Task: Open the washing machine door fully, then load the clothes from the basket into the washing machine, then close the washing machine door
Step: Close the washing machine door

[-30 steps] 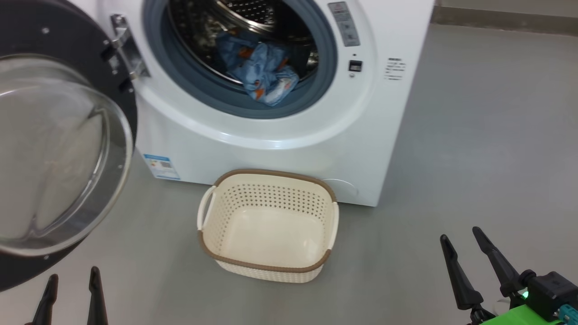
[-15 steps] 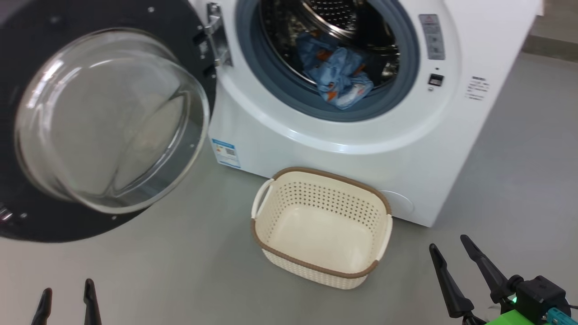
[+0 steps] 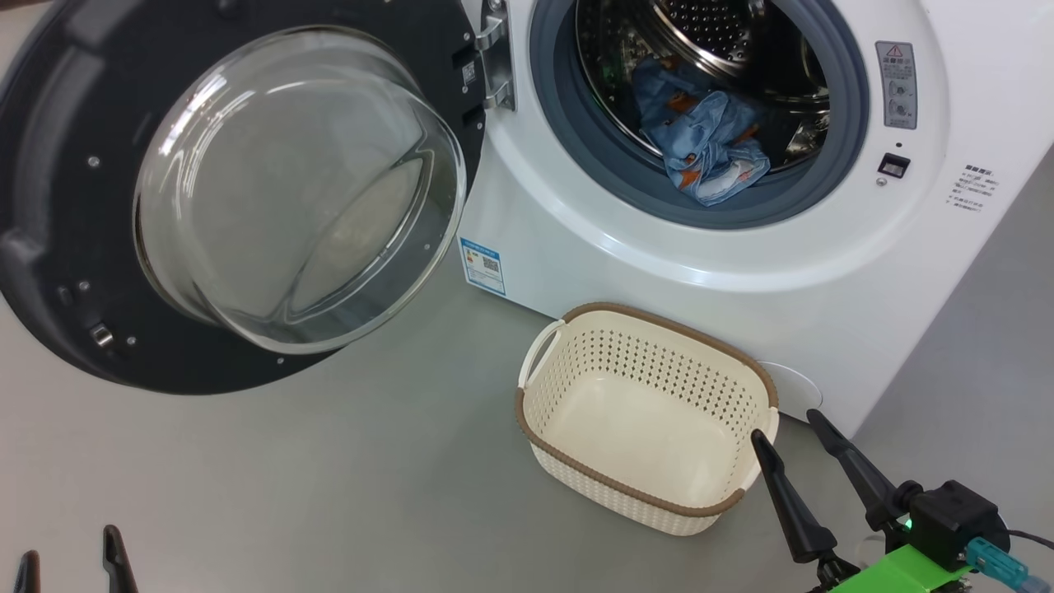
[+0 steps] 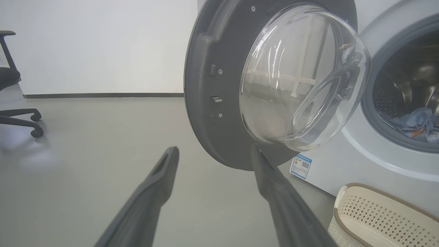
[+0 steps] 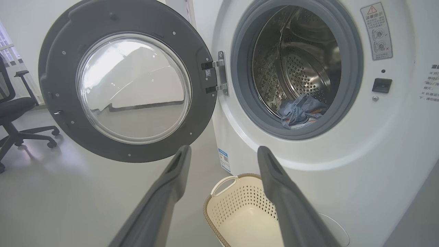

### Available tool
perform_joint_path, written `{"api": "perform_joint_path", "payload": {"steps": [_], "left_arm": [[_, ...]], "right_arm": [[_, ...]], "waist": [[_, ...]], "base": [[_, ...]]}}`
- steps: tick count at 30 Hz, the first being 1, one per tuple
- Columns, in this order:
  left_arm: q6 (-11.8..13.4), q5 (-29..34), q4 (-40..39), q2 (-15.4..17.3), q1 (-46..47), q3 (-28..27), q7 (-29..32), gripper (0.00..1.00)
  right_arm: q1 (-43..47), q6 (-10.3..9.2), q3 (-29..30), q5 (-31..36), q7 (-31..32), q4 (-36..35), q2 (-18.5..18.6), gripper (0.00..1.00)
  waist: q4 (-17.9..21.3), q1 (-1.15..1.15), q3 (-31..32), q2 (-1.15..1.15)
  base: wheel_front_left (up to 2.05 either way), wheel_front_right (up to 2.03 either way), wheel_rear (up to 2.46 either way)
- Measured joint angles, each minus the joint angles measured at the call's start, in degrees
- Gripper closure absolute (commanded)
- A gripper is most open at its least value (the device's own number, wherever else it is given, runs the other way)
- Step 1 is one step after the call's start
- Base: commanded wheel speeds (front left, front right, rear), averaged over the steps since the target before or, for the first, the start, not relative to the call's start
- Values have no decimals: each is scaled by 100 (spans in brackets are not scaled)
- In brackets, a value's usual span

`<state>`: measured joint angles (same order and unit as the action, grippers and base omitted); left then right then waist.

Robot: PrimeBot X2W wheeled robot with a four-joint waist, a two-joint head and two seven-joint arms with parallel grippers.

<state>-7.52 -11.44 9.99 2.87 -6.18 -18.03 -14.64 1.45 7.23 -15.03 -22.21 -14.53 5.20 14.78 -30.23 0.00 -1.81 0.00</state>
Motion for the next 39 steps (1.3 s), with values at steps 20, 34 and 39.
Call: {"api": "perform_joint_path", "payload": {"steps": [20, 34, 39], "left_arm": [[0, -218, -305, -69, -12, -175, 0, 57], [0, -2593, -437, 1152, 1556, 83, 27, 100], [1, -3626, 276, 2020, 2577, -19, 247, 100]], "right_arm": [[-246, 0, -174, -103, 0, 129, 90, 0], [-177, 0, 176, -73, 0, -7, 63, 0], [-169, 0, 246, 30, 0, -92, 83, 0]], "waist": [[-59, 0, -161, 0], [-34, 0, -363, 0], [-10, 0, -547, 0]], "base": [[0, 0, 0], [0, 0, 0], [0, 0, 0]]}}
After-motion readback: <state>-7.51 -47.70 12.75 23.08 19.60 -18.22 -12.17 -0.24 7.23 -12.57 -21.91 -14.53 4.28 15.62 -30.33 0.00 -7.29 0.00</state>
